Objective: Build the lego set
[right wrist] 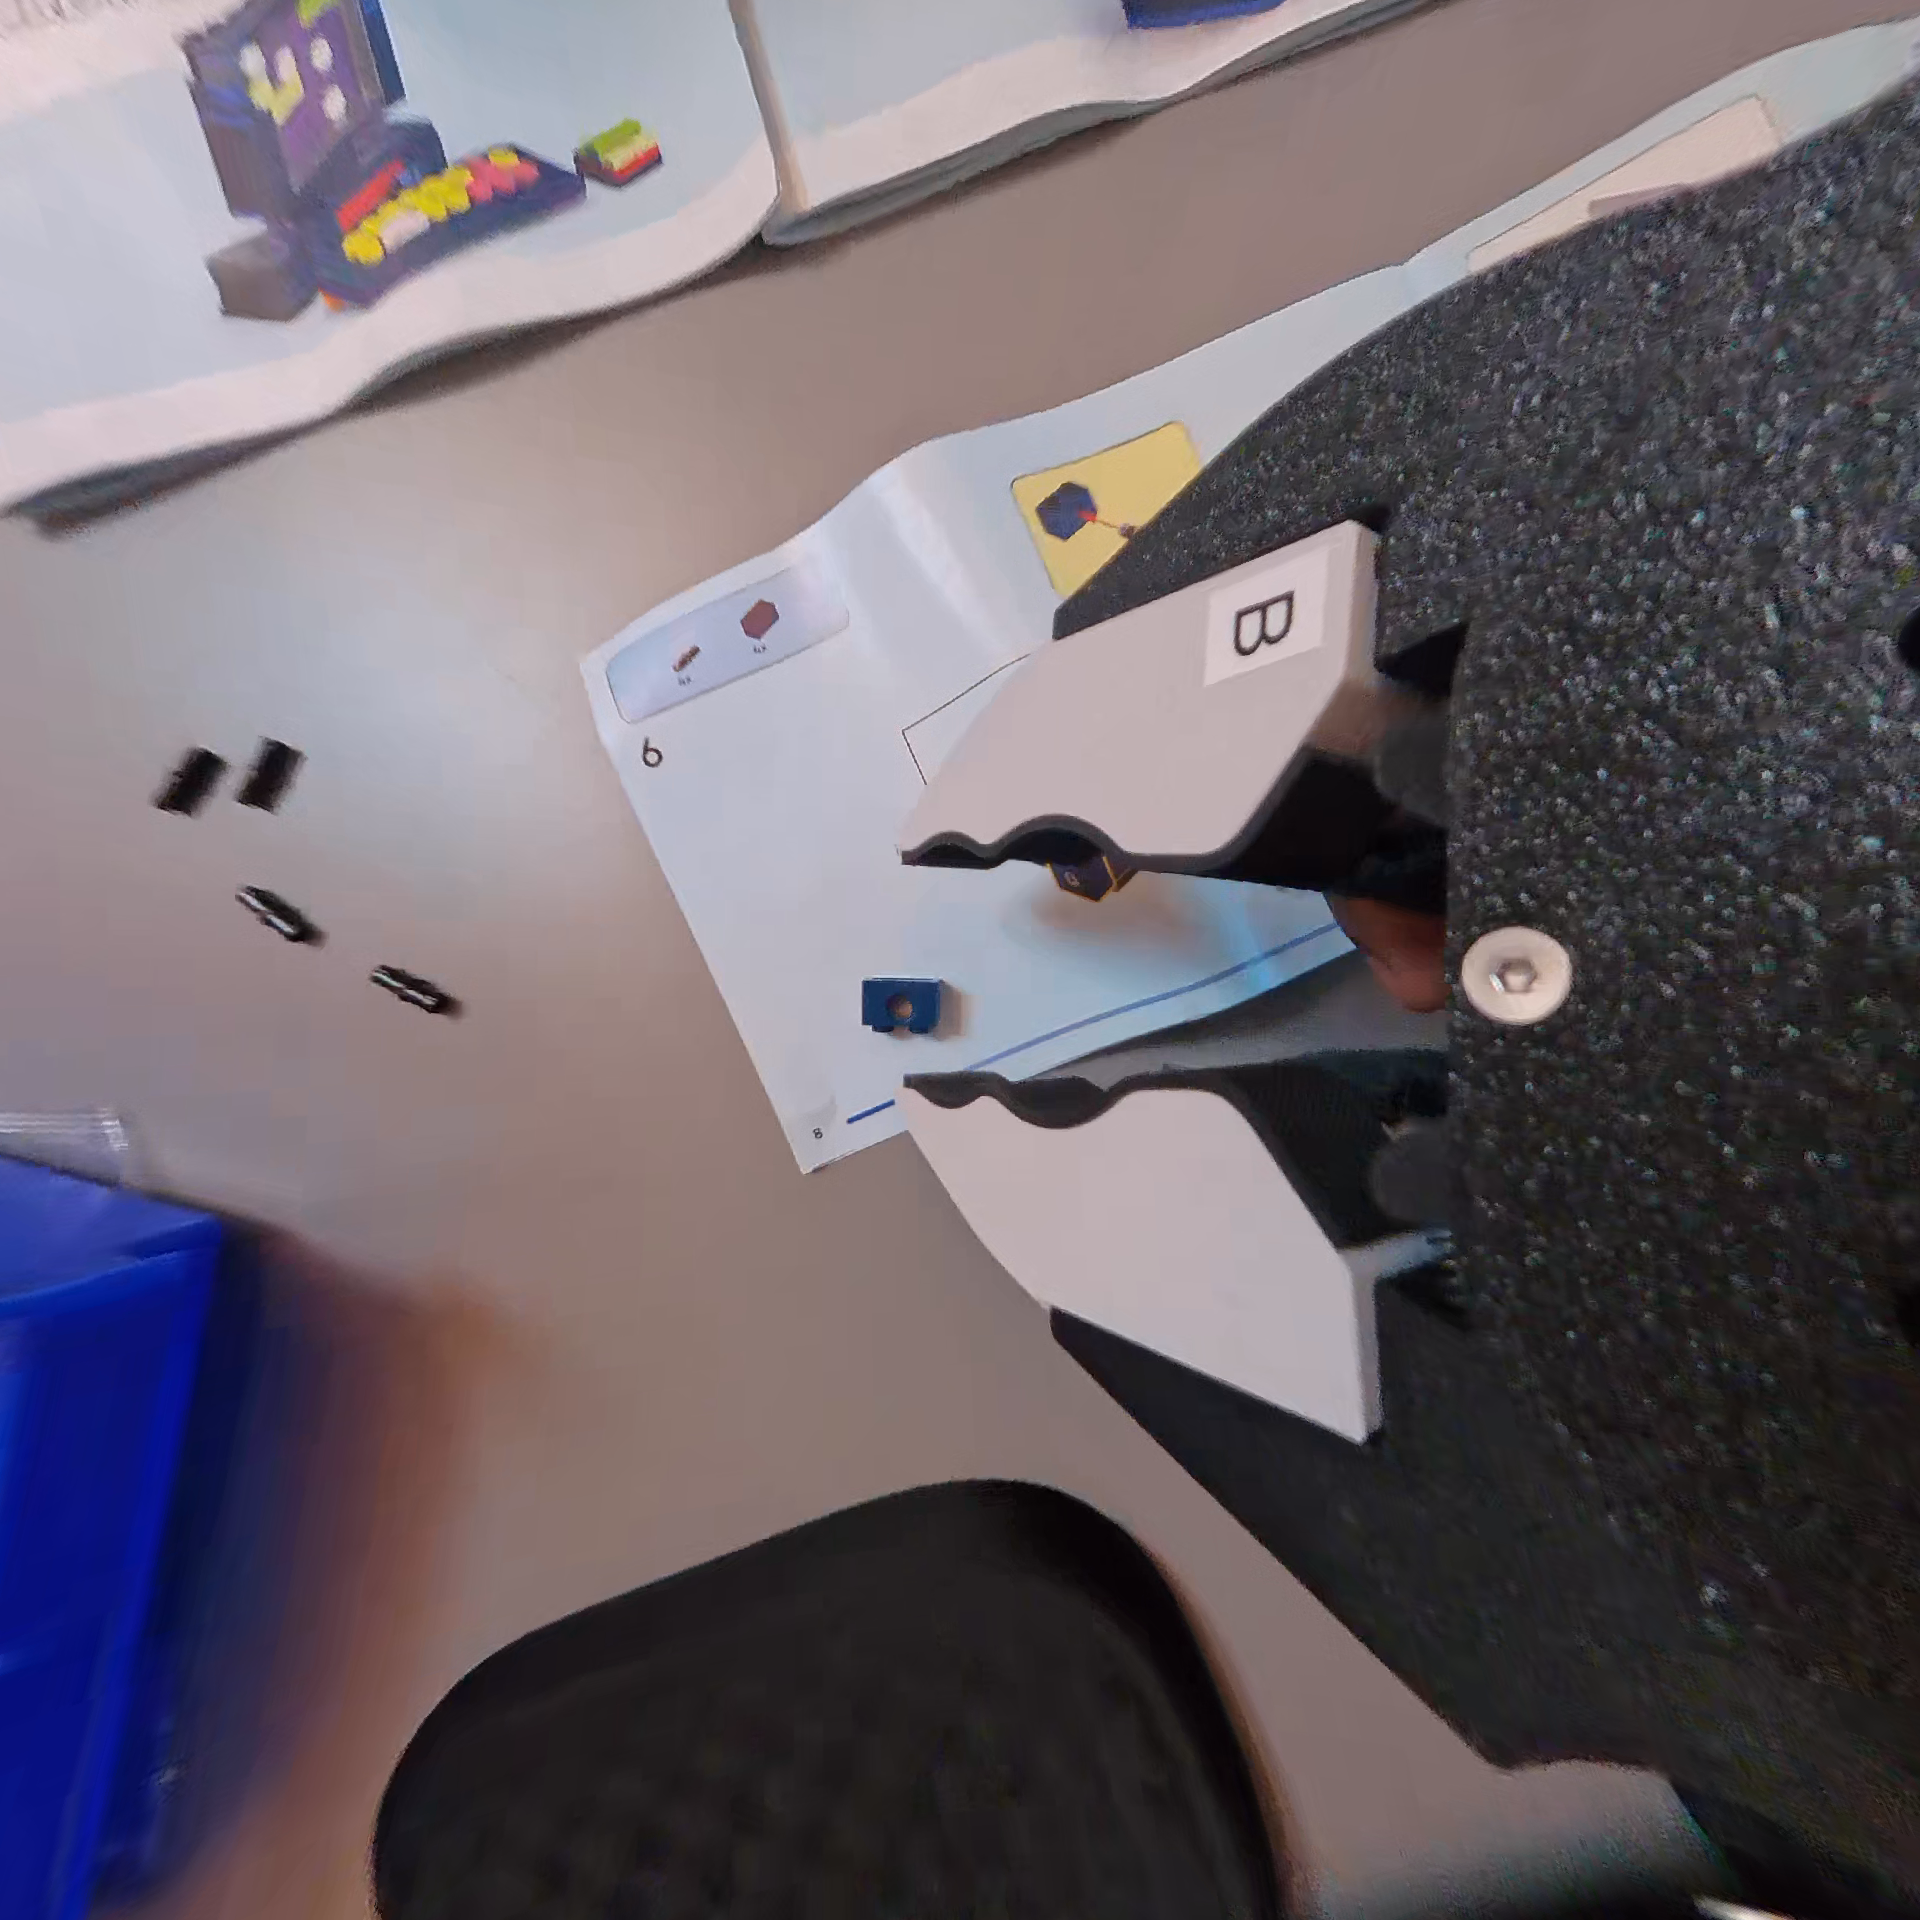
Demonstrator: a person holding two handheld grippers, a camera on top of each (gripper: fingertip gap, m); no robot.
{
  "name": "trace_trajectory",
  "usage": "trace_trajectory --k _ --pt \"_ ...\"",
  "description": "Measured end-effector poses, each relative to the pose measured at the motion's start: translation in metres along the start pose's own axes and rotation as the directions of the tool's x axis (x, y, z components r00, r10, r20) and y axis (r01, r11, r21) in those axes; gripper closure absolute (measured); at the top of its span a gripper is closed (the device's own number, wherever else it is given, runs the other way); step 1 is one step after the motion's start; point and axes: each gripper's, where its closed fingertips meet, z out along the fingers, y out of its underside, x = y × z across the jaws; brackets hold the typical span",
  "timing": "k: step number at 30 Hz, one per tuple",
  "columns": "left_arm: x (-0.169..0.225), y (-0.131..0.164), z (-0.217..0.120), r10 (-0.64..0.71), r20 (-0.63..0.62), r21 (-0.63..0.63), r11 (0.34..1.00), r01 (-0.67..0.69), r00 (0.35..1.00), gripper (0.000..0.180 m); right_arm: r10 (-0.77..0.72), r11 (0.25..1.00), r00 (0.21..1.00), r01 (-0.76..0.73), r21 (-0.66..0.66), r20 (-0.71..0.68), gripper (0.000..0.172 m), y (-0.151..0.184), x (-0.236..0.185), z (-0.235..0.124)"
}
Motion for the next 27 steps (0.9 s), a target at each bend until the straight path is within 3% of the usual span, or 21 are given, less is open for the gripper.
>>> trace_trajectory --k 3,6,10,13,18,20,23,27 --pt "-0.033 0.027 0.006 0.070 0.009 -0.161 0.985 -0.068 0.997 0.136 0.044 0.995 0.999 -0.044 0.095 -0.006 0.135 -0.004 0.003 -0.016" --pt "-0.047 0.031 0.018 -0.017 -0.076 -0.158 0.987 0.005 0.997 0.153 0.112 0.973 0.994 -0.109 0.203 -0.005 0.137 -0.001 0.011 -0.030" --pt "-0.067 0.036 0.040 -0.072 -0.110 -0.176 0.983 0.052 0.991 0.147 0.230 0.912 0.973 -0.224 0.343 0.024 0.140 0.007 0.026 -0.042" --pt "-0.085 0.043 0.057 -0.015 -0.075 -0.229 0.973 -0.003 0.997 0.143 0.259 0.901 0.966 -0.244 0.360 0.007 0.140 0.017 0.036 -0.046" --pt "-0.082 0.065 0.090 0.012 -0.191 -0.348 0.934 -0.080 0.981 0.163 0.243 0.912 0.970 -0.230 0.340 0.004 0.142 0.021 0.036 -0.039" --pt "-0.096 0.079 0.102 0.047 -0.153 -0.418 0.902 -0.108 0.987 0.165 0.231 0.918 0.973 -0.221 0.330 0.006 0.142 0.022 0.035 -0.036" --pt "-0.113 0.089 0.116 -0.006 -0.087 -0.484 0.874 -0.037 0.996 0.165 0.231 0.918 0.973 -0.221 0.329 0.009 0.143 0.023 0.035 -0.036" --pt "-0.114 0.105 0.129 -0.076 -0.089 -0.552 0.834 0.015 0.993 0.164 0.241 0.913 0.971 -0.227 0.340 0.001 0.145 0.024 0.038 -0.040"
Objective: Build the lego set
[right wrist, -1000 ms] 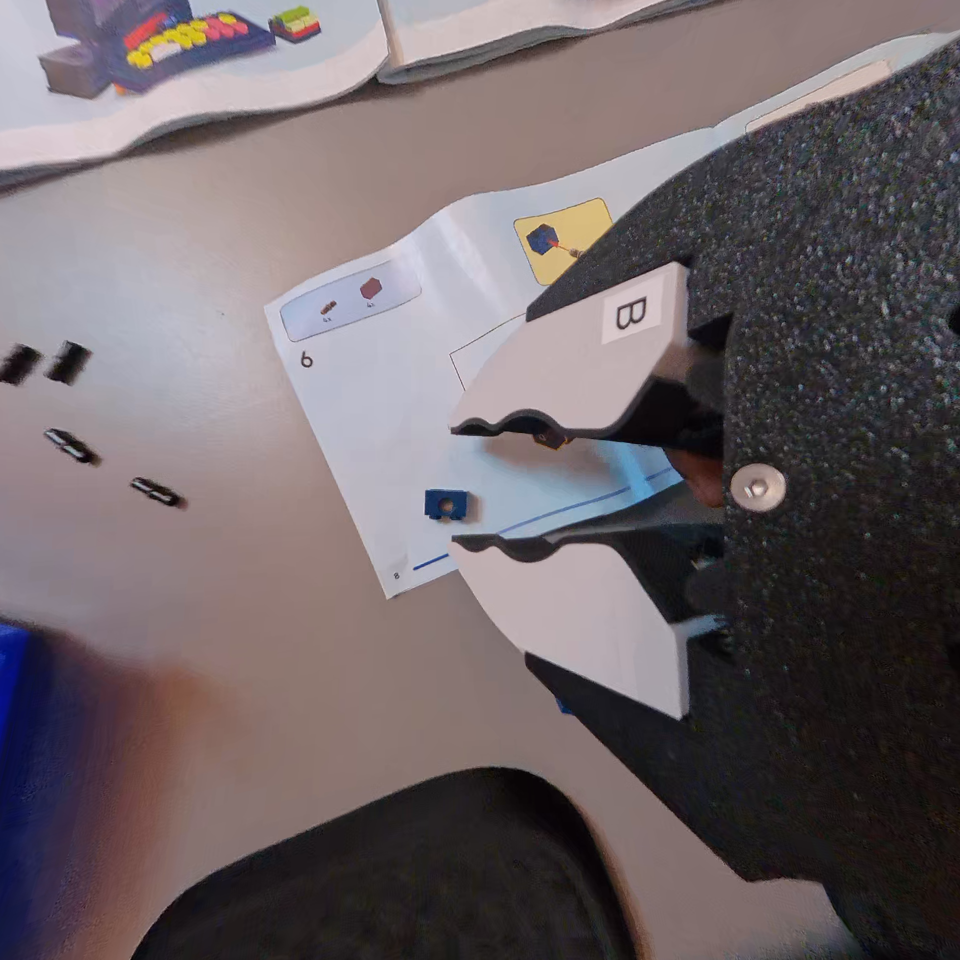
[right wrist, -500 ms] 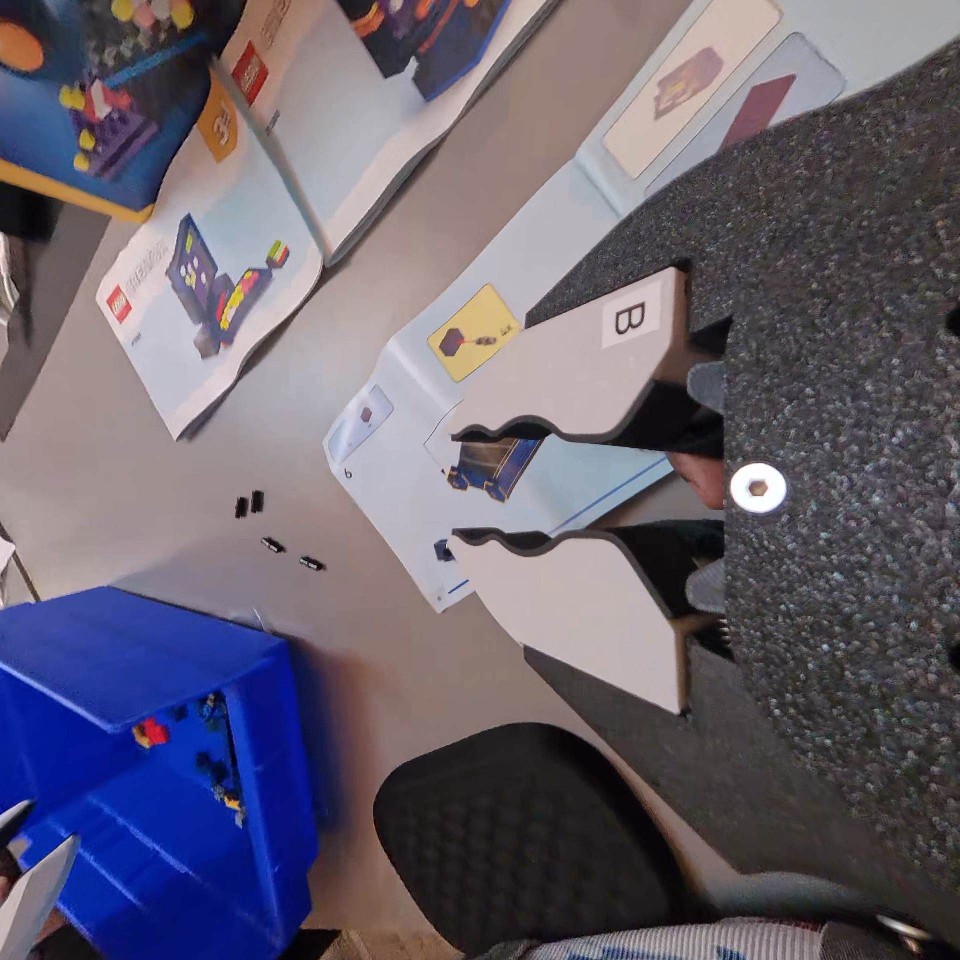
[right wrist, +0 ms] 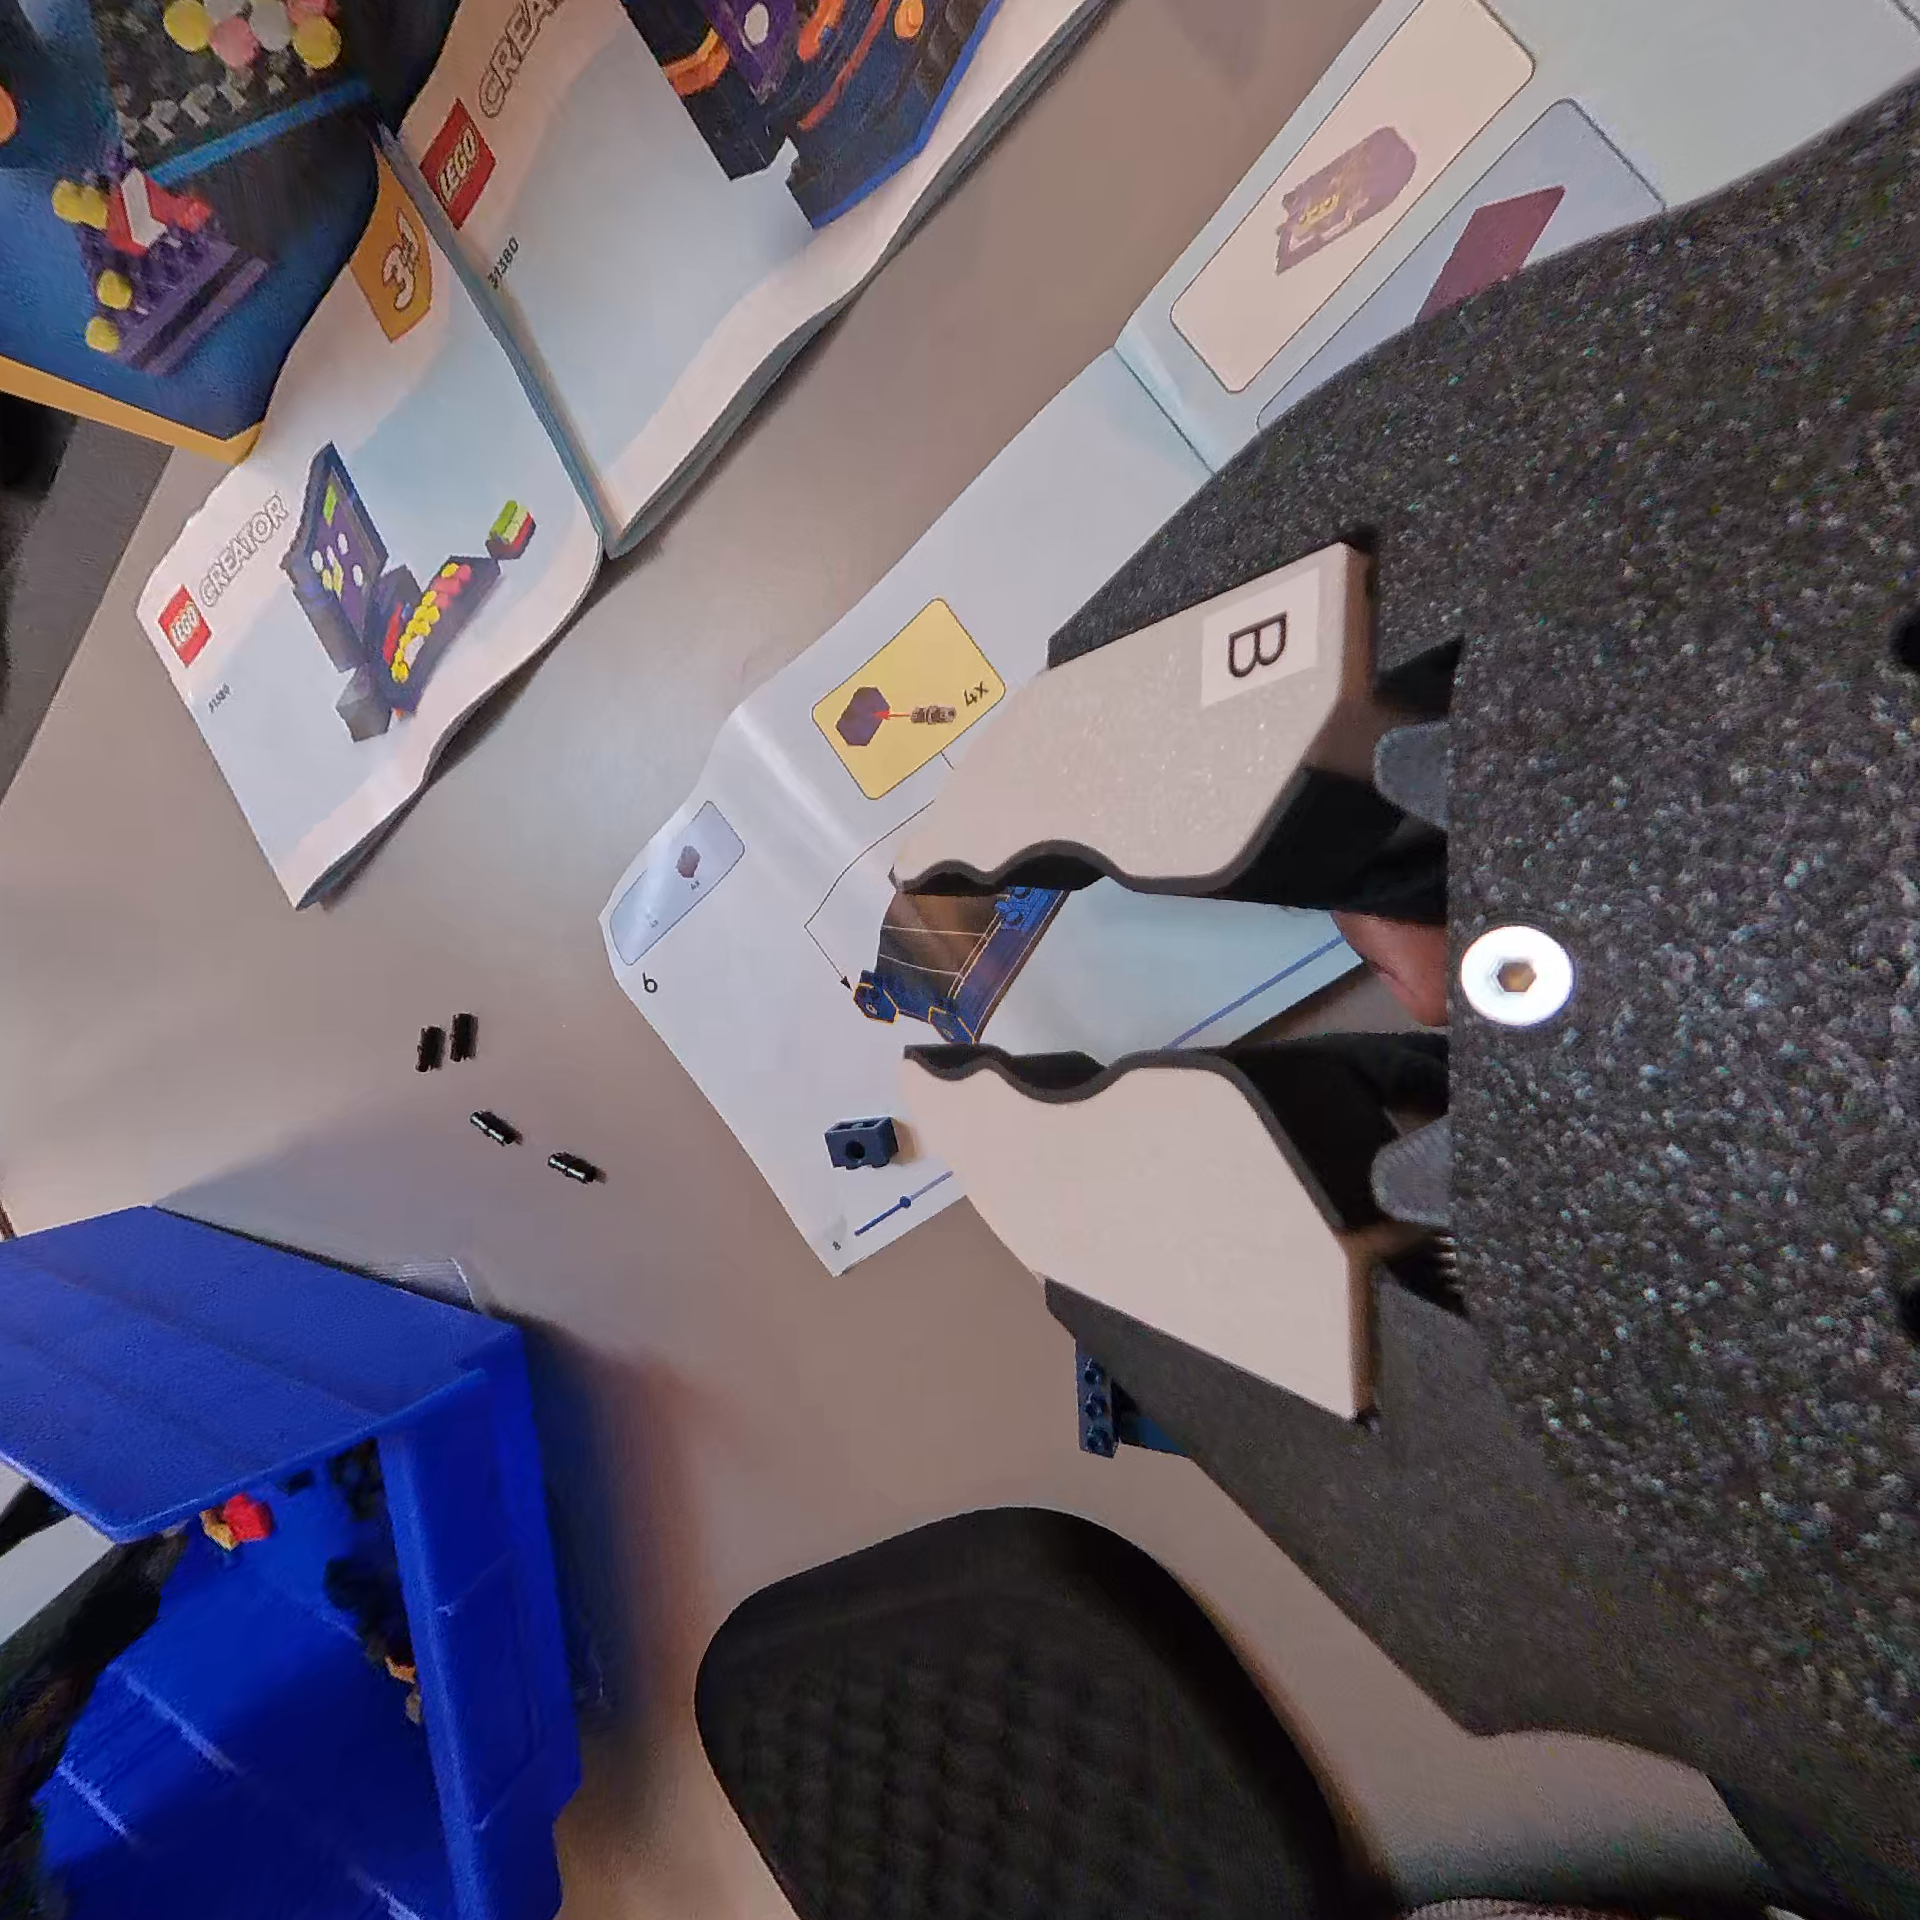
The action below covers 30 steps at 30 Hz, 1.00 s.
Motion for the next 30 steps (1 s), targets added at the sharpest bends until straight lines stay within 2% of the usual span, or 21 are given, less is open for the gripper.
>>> trace_trajectory --k 2,4,6,7,9,11,13,14,16,18,19,21,24,27,29,30 --pt "-0.001 0.006 0.009 -0.013 -0.010 -0.045 0.999 0.012 1.000 0.164 0.001 1.000 1.000 -0.001 0.004 -0.006 0.145 0.000 0.002 -0.002" --pt "0.005 0.001 0.012 -0.034 -0.064 -0.008 0.999 0.033 0.997 0.167 0.001 1.000 1.000 -0.001 0.009 -0.006 0.146 -0.001 0.002 -0.003" --pt "0.005 0.003 0.010 -0.030 -0.063 -0.017 0.999 0.029 0.998 0.168 0.003 1.000 1.000 -0.003 0.015 -0.002 0.146 -0.002 0.001 -0.003" --pt "0.001 -0.001 0.003 -0.004 -0.023 0.016 1.000 0.004 1.000 0.168 0.004 1.000 1.000 -0.004 0.023 0.008 0.146 -0.004 -0.001 -0.002" --pt "-0.003 -0.027 -0.029 0.075 0.119 0.194 0.976 -0.098 0.990 0.168 0.015 0.997 0.997 -0.020 0.073 0.072 0.146 -0.015 -0.013 -0.003" --pt "0.005 -0.060 -0.077 0.180 0.360 0.349 0.884 -0.311 0.915 0.168 0.050 0.983 0.974 -0.087 0.162 0.220 0.147 -0.039 -0.039 -0.003" --pt "0.039 -0.091 -0.114 0.275 0.564 0.391 0.741 -0.545 0.779 0.168 0.079 0.959 0.922 -0.174 0.222 0.379 0.149 -0.067 -0.068 -0.003" --pt "0.060 -0.104 -0.124 0.317 0.645 0.373 0.664 -0.648 0.696 0.168 0.073 0.953 0.901 -0.190 0.238 0.427 0.151 -0.080 -0.079 0.000" --pt "0.095 -0.125 -0.130 0.382 0.768 0.267 0.540 -0.799 0.515 0.168 -0.004 0.951 0.907 -0.127 0.283 0.422 0.155 -0.103 -0.097 0.010" --pt "0.119 -0.140 -0.131 0.414 0.836 0.155 0.453 -0.878 0.361 0.169 -0.129 0.937 0.927 -0.002 0.350 0.352 0.158 -0.123 -0.114 0.020" --pt "0.129 -0.146 -0.131 0.419 0.852 0.123 0.419 -0.900 0.312 0.168 -0.177 0.923 0.930 0.044 0.382 0.321 0.158 -0.132 -0.121 0.024" --pt "0.145 -0.154 -0.132 0.420 0.871 0.095 0.367 -0.925 0.256 0.169 -0.217 0.901 0.934 0.079 0.427 0.285 0.158 -0.147 -0.130 0.028" --pt "0.155 -0.159 -0.128 0.447 0.873 0.035 0.337 -0.941 0.193 0.168 -0.210 0.890 0.937 0.065 0.450 0.279 0.154 -0.160 -0.135 0.033" --pt "0.161 -0.159 -0.124 0.461 0.868 0.030 0.322 -0.946 0.184 0.169 -0.222 0.898 0.933 0.083 0.431 0.282 0.151 -0.159 -0.140 0.039" --pt "0.162 -0.159 -0.123 0.468 0.866 0.022 0.321 -0.947 0.178 0.169 -0.246 0.902 0.930 0.117 0.416 0.271 0.164 -0.155 -0.141 0.042" --pt "0.163 -0.158 -0.122 0.474 0.860 0.032 0.322 -0.946 0.190 0.168 -0.268 0.902 0.926 0.143 0.408 0.267 0.164 -0.153 -0.141 0.041"
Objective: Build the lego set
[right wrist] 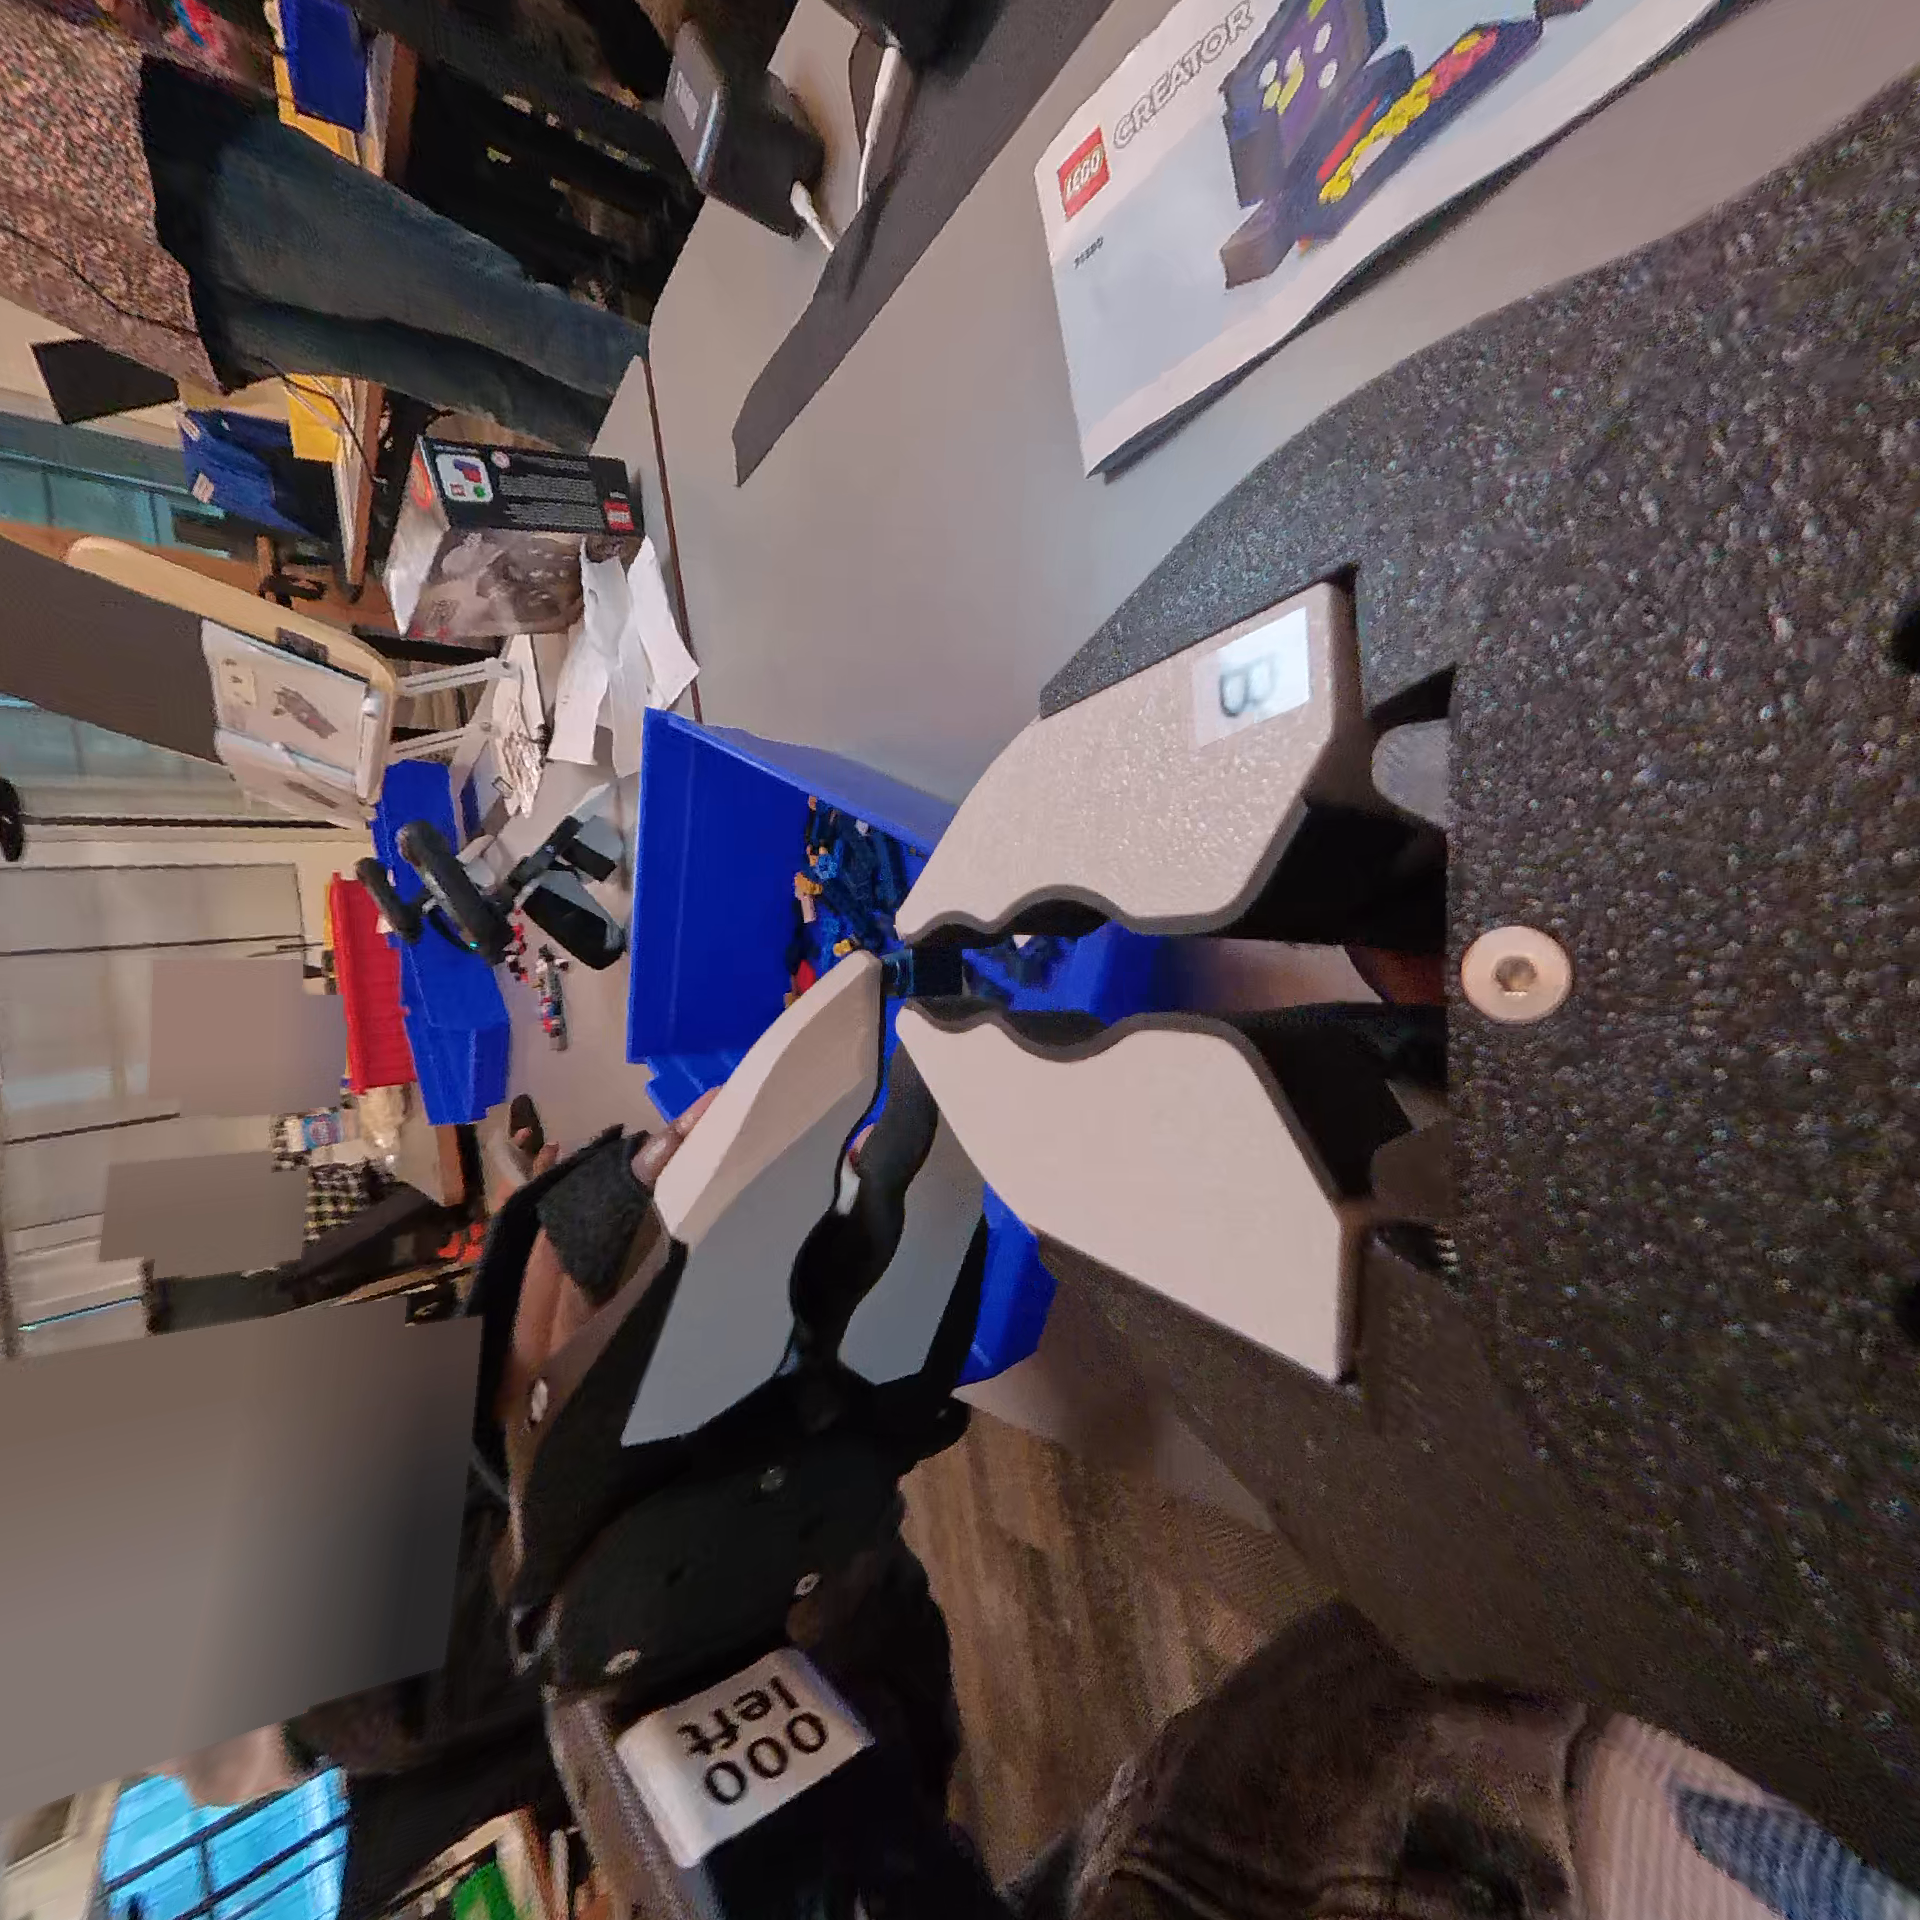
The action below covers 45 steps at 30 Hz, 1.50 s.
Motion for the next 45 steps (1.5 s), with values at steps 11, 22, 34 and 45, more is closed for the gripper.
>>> trace_trajectory --k 11,22,34,45 --pt "0.026 0.137 -0.021 -0.902 -0.184 -0.355 0.432 0.829 0.391 0.145 0.048 0.927 0.995 -0.075 -0.367 -0.084 0.164 0.128 0.070 -0.086" --pt "0.087 0.183 -0.023 -0.939 -0.251 -0.564 0.339 0.753 0.234 0.150 -0.095 0.815 0.985 -0.005 -0.580 -0.142 0.164 0.182 0.078 -0.082" --pt "0.134 0.219 -0.007 -0.908 -0.276 -0.726 0.411 0.551 0.314 0.161 -0.050 0.889 0.986 -0.029 -0.457 -0.159 0.145 0.152 0.078 -0.088" --pt "0.145 0.222 0.008 -0.943 -0.290 -0.749 0.331 0.574 0.165 0.171 -0.093 0.888 0.983 0.010 -0.460 -0.159 0.148 0.150 0.077 -0.089"
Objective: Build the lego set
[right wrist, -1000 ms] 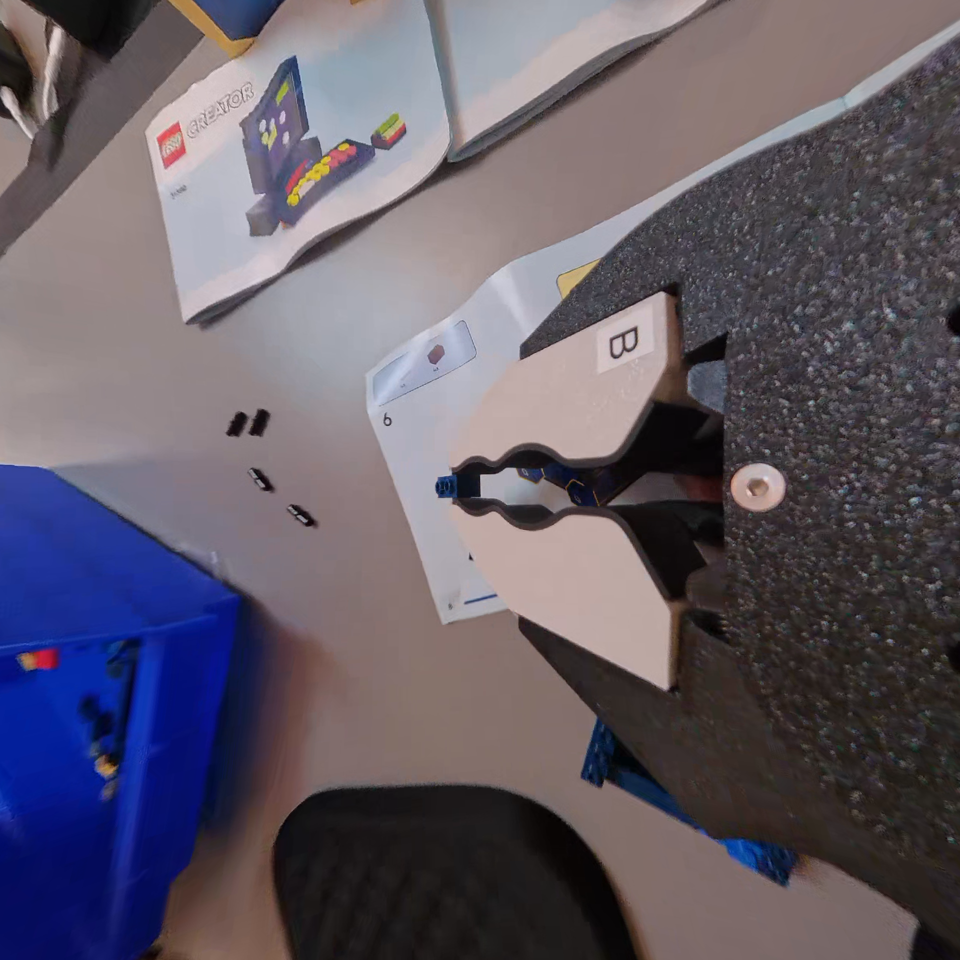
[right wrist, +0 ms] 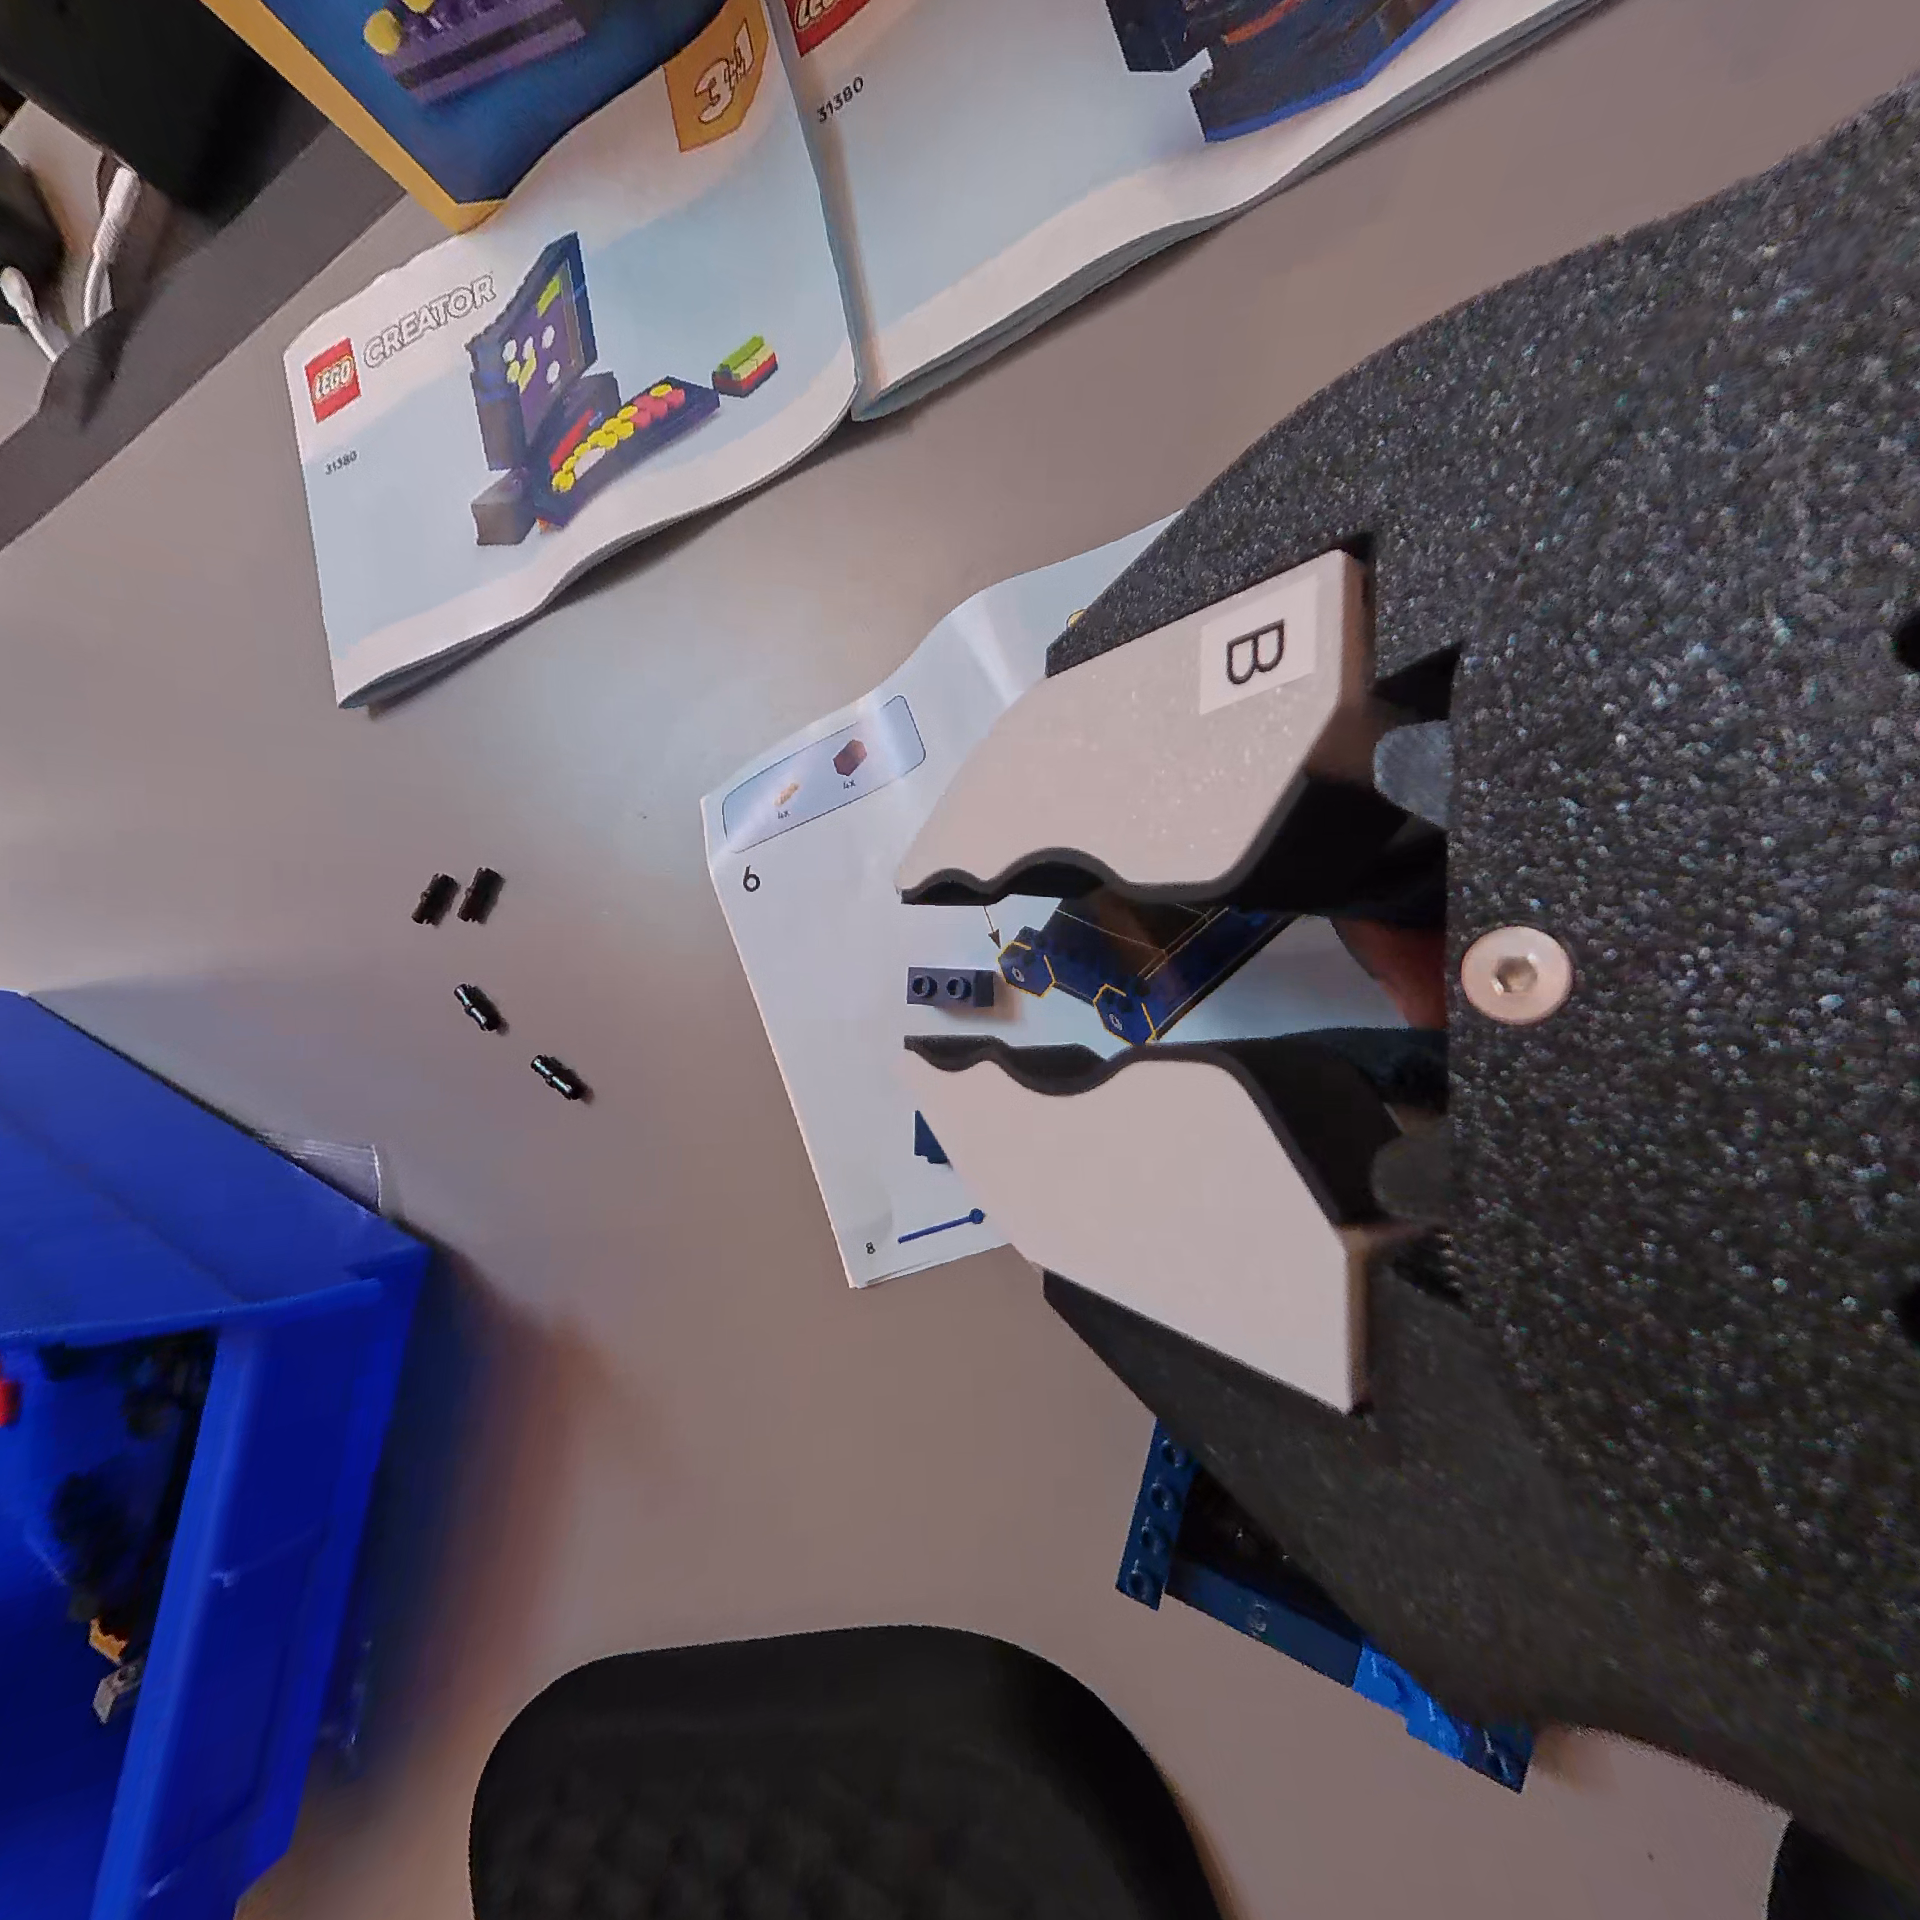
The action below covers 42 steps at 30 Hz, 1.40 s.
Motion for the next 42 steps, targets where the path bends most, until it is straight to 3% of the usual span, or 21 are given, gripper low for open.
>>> trace_trajectory --k 4,11,13,15,19,25,36,39,42 --pt "0.001 0.002 -0.004 -0.035 -0.018 0.017 0.999 0.036 0.999 0.174 0.003 1.000 1.000 -0.003 0.004 -0.001 0.148 0.000 0.001 0.000" --pt "0.016 -0.021 -0.044 -0.026 -0.029 0.218 0.975 0.032 0.999 0.174 0.000 1.000 1.000 0.000 0.031 0.006 0.150 -0.005 -0.001 -0.001" --pt "0.032 -0.044 -0.069 0.004 -0.057 0.368 0.930 0.018 0.998 0.174 0.011 0.996 0.999 -0.014 0.085 0.035 0.150 -0.016 -0.007 -0.003" --pt "0.064 -0.075 -0.099 0.092 -0.082 0.538 0.842 -0.033 0.992 0.174 0.028 0.977 0.993 -0.051 0.206 0.116 0.151 -0.040 -0.021 -0.009" --pt "0.149 -0.120 -0.131 0.316 -0.109 0.685 0.711 -0.159 0.942 0.174 0.015 0.901 0.950 -0.148 0.407 0.313 0.152 -0.102 -0.055 -0.028" --pt "0.215 -0.140 -0.121 0.507 -0.095 0.655 0.680 -0.330 0.857 0.175 -0.122 0.881 0.907 -0.089 0.466 0.404 0.154 -0.150 -0.087 -0.034" --pt "0.237 -0.140 -0.104 0.570 -0.114 0.610 0.687 -0.395 0.814 0.173 -0.254 0.904 0.904 0.096 0.417 0.342 0.164 -0.139 -0.103 -0.021" --pt "0.219 -0.138 -0.105 0.515 -0.071 0.585 0.715 -0.382 0.854 0.157 -0.242 0.920 0.944 0.150 0.362 0.225 0.164 -0.119 -0.069 -0.023" --pt "0.182 -0.129 -0.108 0.401 0.006 0.551 0.763 -0.338 0.916 0.156 -0.107 0.970 0.990 0.085 0.229 0.087 0.164 -0.068 -0.008 -0.020"
